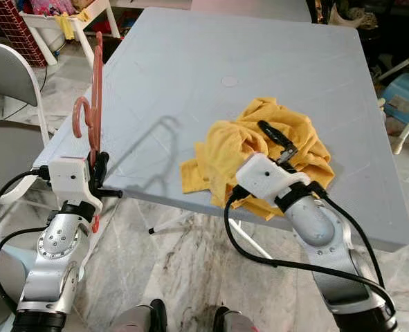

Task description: Hang hanger

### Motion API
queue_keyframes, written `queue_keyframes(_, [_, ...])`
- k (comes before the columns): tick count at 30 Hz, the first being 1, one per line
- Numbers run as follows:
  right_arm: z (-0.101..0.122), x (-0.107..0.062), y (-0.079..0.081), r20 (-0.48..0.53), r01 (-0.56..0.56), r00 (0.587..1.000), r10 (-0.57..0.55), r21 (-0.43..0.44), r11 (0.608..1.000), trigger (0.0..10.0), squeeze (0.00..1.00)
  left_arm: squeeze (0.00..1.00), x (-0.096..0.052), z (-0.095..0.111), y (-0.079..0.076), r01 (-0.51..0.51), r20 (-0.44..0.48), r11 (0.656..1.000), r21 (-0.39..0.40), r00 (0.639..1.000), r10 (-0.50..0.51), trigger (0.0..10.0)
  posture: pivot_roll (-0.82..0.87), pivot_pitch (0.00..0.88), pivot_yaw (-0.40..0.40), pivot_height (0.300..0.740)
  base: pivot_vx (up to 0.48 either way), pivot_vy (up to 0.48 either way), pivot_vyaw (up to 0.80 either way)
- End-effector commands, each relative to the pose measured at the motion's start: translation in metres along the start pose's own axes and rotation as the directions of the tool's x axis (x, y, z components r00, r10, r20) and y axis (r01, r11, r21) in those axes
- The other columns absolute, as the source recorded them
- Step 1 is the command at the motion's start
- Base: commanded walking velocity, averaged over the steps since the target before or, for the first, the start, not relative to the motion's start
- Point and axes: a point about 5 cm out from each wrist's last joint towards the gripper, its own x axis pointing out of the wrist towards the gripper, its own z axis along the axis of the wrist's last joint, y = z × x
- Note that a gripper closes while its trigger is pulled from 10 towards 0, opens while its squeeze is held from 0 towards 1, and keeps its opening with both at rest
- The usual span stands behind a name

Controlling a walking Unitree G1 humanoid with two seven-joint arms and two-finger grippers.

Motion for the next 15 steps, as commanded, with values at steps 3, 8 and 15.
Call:
queue_keyframes(3, [0.006, -0.003, 0.000, 0.020, -0.109, 0.994, 0.110, -0.017, 0.994, 10.0, 1.00, 0.00, -0.003, -0.013, -0.001, 0.004, -0.064, 1.000, 0.000, 0.998, -0.004, 10.0, -0.07, 0.172, 0.021, 0.740, 0.000, 0.000, 0.00])
queue_keyframes(8, [0.001, -0.010, -0.016, -0.011, -0.128, 0.992, 0.128, 0.005, 0.992, 10.0, 1.00, 0.00, -0.003, -0.013, -0.002, 0.007, -0.063, 1.000, 0.000, 0.998, -0.007, 10.0, -0.08, 0.172, 0.022, 0.740, 0.000, 0.000, 0.00])
queue_keyframes(15, [-0.012, -0.016, -0.037, -0.074, -0.097, 0.993, 0.094, -0.037, 0.995, 10.0, 1.00, 0.00, -0.003, -0.013, -0.002, 0.005, -0.064, 1.000, -0.003, 0.998, -0.005, 10.0, -0.08, 0.171, 0.020, 0.740, 0.000, 0.000, 0.00])
